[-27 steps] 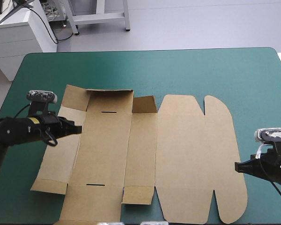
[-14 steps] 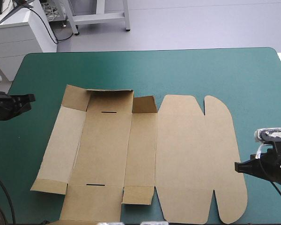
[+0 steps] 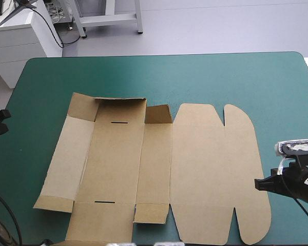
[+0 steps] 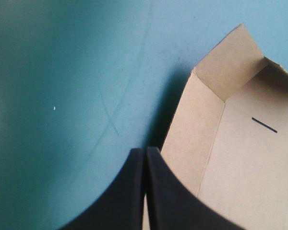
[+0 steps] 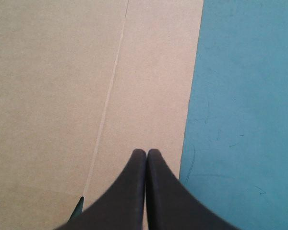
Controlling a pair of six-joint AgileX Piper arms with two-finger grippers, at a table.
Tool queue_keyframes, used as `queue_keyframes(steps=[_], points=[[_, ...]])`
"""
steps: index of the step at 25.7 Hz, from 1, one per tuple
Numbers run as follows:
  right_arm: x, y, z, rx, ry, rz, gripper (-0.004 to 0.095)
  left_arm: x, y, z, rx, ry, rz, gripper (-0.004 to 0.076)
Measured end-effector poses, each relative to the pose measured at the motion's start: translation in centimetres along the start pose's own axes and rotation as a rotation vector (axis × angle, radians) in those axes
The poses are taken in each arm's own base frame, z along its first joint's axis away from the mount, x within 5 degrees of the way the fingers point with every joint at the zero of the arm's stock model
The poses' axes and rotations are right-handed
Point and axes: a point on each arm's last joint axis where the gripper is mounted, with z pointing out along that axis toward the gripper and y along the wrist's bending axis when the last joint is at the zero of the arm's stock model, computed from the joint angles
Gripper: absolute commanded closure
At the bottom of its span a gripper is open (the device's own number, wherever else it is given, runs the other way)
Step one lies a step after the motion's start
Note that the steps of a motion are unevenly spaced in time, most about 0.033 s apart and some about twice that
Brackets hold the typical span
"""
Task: Fold the box
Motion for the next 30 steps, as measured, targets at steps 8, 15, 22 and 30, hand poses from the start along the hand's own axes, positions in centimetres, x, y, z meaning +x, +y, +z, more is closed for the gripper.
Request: queue_keyframes(steps=[8, 15, 22, 30], points=[[0.5, -0.2, 1.0, 0.005, 0.003, 0.001, 0.0927, 0.0, 0.0, 0.1, 0.009, 0.000, 0.017, 0.0678], [1.7, -0.4, 2.5, 0.000, 0.043, 0.007, 0.0927, 1.0, 0.3, 1.4, 0.024, 0.051, 0.038, 0.0279], [1.9, -0.4, 2.8, -0.003, 0.054, 0.010, 0.0927, 1.9, 0.8, 2.9, 0.036, 0.102, 0.018, 0.0123], [1.9, -0.4, 2.8, -0.003, 0.054, 0.007, 0.0927, 2.9, 1.7, 4.8, 0.069, 0.185, 0.052, 0.0123]])
